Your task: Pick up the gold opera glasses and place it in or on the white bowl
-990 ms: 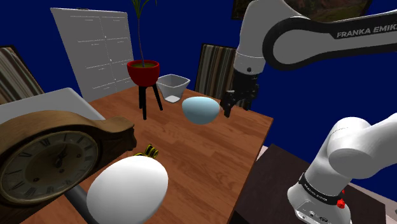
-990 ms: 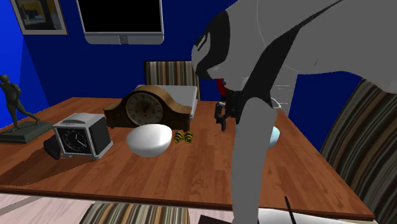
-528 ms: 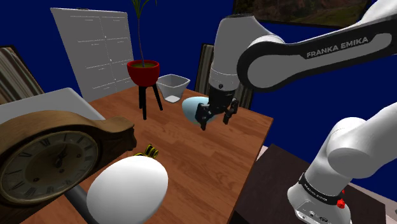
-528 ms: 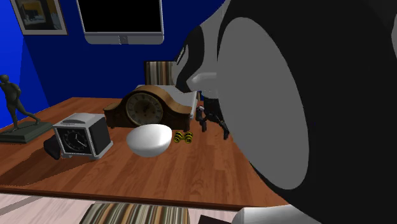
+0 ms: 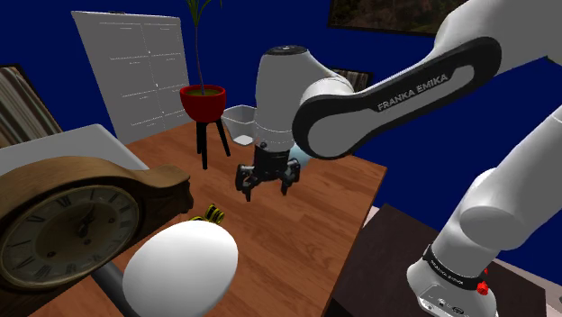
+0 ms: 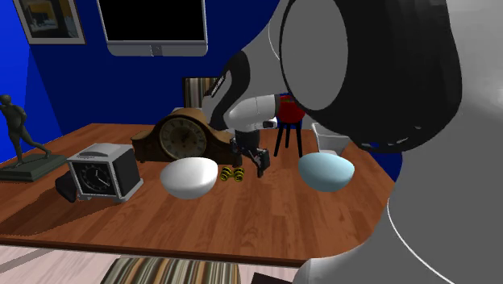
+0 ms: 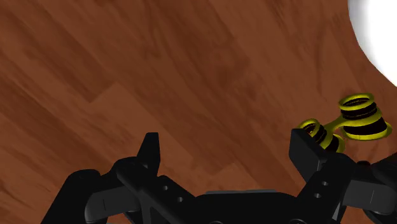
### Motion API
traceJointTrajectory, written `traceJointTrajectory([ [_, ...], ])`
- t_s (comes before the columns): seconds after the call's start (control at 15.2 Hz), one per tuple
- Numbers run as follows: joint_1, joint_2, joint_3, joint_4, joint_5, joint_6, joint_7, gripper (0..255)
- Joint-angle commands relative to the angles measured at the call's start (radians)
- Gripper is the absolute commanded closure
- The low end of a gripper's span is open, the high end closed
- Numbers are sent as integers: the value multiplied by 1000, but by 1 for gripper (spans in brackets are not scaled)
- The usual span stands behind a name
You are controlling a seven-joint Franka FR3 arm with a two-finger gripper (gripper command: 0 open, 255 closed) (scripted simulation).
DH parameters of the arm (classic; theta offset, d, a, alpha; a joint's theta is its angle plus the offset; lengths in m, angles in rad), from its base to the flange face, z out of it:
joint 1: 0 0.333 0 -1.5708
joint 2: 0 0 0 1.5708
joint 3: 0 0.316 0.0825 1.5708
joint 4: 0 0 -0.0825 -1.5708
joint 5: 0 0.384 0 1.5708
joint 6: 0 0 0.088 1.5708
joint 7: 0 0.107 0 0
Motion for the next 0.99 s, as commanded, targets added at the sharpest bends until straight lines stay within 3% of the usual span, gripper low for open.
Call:
traceJointTrajectory([
  [0.0,-19,98,43,55,-79,33,107,0],
  [0.26,2,305,76,186,-280,53,329,0],
  [0.53,99,497,30,345,-450,35,507,0],
  [0.79,216,665,-39,529,-558,-1,623,0],
  [0.92,222,676,-46,532,-566,7,628,0],
])
